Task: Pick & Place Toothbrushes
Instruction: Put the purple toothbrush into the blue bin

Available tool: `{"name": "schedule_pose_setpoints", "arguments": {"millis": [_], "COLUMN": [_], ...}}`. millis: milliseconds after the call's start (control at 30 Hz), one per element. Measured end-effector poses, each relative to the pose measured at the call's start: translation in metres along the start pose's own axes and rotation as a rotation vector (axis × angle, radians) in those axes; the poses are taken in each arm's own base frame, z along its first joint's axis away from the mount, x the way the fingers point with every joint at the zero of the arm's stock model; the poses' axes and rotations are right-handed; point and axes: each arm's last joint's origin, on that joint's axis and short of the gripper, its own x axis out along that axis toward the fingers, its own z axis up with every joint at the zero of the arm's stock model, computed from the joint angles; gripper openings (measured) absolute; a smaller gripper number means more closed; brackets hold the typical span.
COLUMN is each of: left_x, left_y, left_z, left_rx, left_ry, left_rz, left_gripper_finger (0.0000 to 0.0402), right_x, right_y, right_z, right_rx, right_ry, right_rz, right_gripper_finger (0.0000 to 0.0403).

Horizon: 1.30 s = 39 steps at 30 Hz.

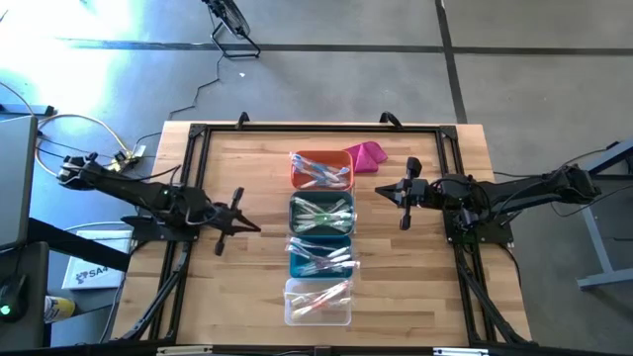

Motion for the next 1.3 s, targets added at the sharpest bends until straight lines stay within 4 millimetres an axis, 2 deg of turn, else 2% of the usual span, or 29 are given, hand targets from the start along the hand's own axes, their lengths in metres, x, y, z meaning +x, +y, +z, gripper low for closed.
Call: {"name": "schedule_pose_setpoints", "arguments": {"millis": [333, 667, 1000, 1300], "left_x": [-0.025, -0.040, -0.046, -0.042], "left_y": [-0.005, -0.009, -0.012, -0.014], "left_z": [-0.025, -0.048, -0.060, -0.070], "left_rx": [0.023, 0.017, 0.017, -0.019], "left_ry": [-0.096, -0.192, -0.252, -0.254], "left_rz": [-0.018, 0.002, -0.016, -0.026], "left_gripper_finger": [0.0001, 0.0001, 0.0001, 0.0001], "right_x": [0.000, 0.000, 0.000, 0.000], "right_y": [0.000, 0.000, 0.000, 0.000], "right_z": [0.000, 0.000, 0.000, 0.000], "right_rx": [-0.001, -0.001, -0.001, -0.001], "right_ry": [0.000, 0.000, 0.000, 0.000], "right_rz": [0.000, 0.000, 0.000, 0.000], "right_gripper_finger": [0.0005, 0.0005, 0.0005, 0.0005]}}
